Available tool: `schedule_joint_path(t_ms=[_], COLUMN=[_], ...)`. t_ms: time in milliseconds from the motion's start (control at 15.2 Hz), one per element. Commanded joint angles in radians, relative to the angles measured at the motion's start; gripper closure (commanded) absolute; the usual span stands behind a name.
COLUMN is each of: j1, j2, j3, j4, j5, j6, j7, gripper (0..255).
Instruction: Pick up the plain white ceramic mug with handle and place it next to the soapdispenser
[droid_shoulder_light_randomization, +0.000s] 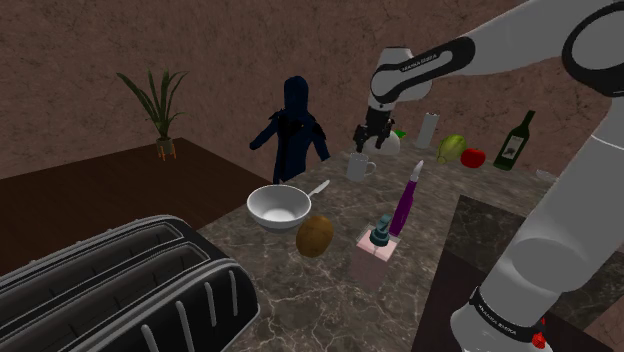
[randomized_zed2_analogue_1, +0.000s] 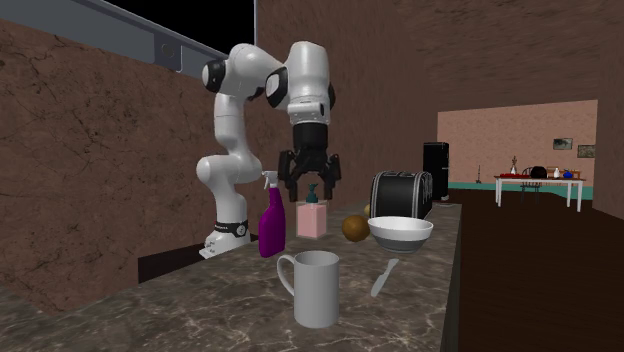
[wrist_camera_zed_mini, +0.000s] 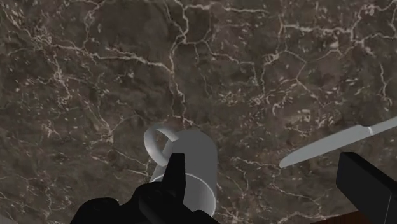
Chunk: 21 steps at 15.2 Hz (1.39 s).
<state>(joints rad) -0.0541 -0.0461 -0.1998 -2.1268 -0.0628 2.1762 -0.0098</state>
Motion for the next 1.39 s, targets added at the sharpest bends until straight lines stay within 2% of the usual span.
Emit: schedule_joint_path(t_ms=[0,462,990,1320], j1=[-0.006,-0.048,-0.056,-0.056], j2=[0.078,0.358,0.419,0.419], j3=[-0.009,-0.014,-0.007,-0.007], j4=[0.055,0.303,0.284,0.284], j5=[0.024,0.116,0.133,0.133], j6=[0.023,0.051,0.131,0.131], j7=[-0.023,-0.097,-0.107,-0.107], gripper=[0,0,0,0])
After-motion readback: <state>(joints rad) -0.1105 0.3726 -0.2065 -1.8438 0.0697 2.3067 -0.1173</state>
